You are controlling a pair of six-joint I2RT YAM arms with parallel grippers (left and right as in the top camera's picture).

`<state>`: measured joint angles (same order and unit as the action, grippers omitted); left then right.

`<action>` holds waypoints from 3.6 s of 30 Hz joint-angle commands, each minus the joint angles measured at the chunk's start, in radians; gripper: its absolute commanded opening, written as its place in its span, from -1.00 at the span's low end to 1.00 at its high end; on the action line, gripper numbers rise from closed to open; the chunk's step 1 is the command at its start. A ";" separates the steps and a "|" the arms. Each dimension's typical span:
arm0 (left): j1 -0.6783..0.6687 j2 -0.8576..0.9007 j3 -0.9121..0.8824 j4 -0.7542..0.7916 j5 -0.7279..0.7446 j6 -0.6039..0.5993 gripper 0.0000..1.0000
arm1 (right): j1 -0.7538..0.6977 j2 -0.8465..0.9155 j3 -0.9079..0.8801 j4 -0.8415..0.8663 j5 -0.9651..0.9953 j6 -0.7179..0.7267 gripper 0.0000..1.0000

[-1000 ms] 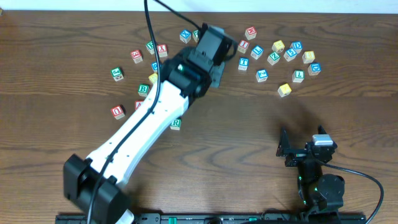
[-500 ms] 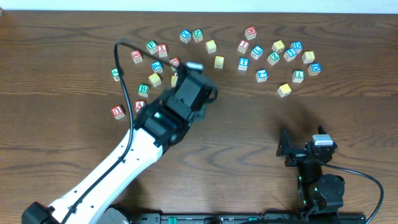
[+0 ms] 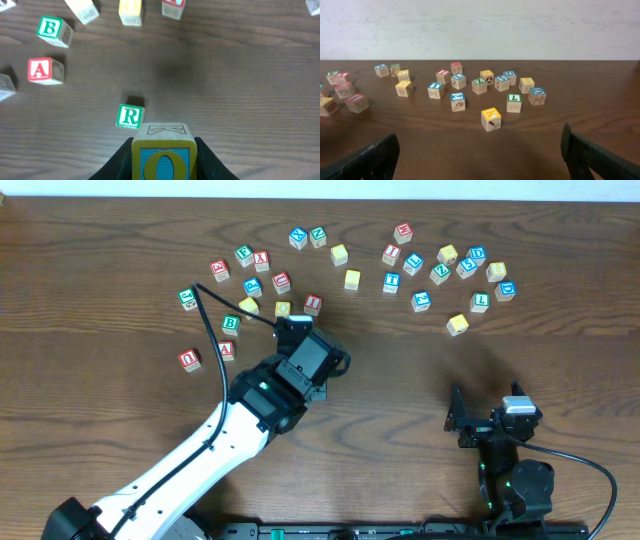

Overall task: Spell out ROBOT
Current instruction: 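Lower the yellow O block onto the table right of the R block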

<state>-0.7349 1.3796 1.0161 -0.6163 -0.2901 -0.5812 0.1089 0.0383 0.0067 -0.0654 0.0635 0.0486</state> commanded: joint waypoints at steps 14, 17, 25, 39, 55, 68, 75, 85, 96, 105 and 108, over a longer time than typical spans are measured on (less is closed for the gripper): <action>-0.019 0.126 -0.109 0.135 0.044 -0.002 -0.83 | 0.006 -0.001 -0.001 -0.003 0.008 0.014 0.99; -0.019 0.166 -0.109 0.150 0.062 0.016 -0.83 | 0.006 -0.001 -0.001 -0.003 0.008 0.014 0.98; -0.019 0.188 -0.109 0.162 0.066 0.016 -0.83 | 0.006 -0.001 -0.001 -0.003 0.008 0.014 0.99; -0.019 0.189 -0.136 0.196 0.072 0.039 -0.82 | 0.006 -0.001 -0.001 -0.003 0.008 0.014 0.99; -0.019 0.237 -0.145 0.251 0.069 0.055 -0.83 | 0.006 -0.001 -0.001 -0.003 0.008 0.014 0.99; -0.019 0.310 -0.145 0.293 0.069 0.053 -0.85 | 0.006 -0.001 -0.001 -0.003 0.008 0.014 0.99; -0.018 0.310 -0.145 0.306 0.069 0.061 -0.85 | 0.006 -0.001 -0.001 -0.003 0.008 0.014 0.98; 0.043 0.311 -0.145 0.330 0.069 0.092 -0.85 | 0.006 -0.001 -0.001 -0.003 0.008 0.014 0.98; 0.061 0.311 -0.145 0.342 0.073 0.106 -0.85 | 0.006 -0.001 -0.001 -0.003 0.008 0.014 0.99; 0.060 0.311 -0.145 0.341 0.100 0.104 -0.85 | 0.006 -0.001 -0.001 -0.003 0.008 0.014 0.99; 0.061 0.314 -0.145 0.341 0.099 0.101 -0.85 | 0.006 -0.001 -0.001 -0.003 0.008 0.014 0.99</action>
<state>-0.6785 1.6955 0.8764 -0.2787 -0.1989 -0.4927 0.1089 0.0383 0.0067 -0.0654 0.0639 0.0486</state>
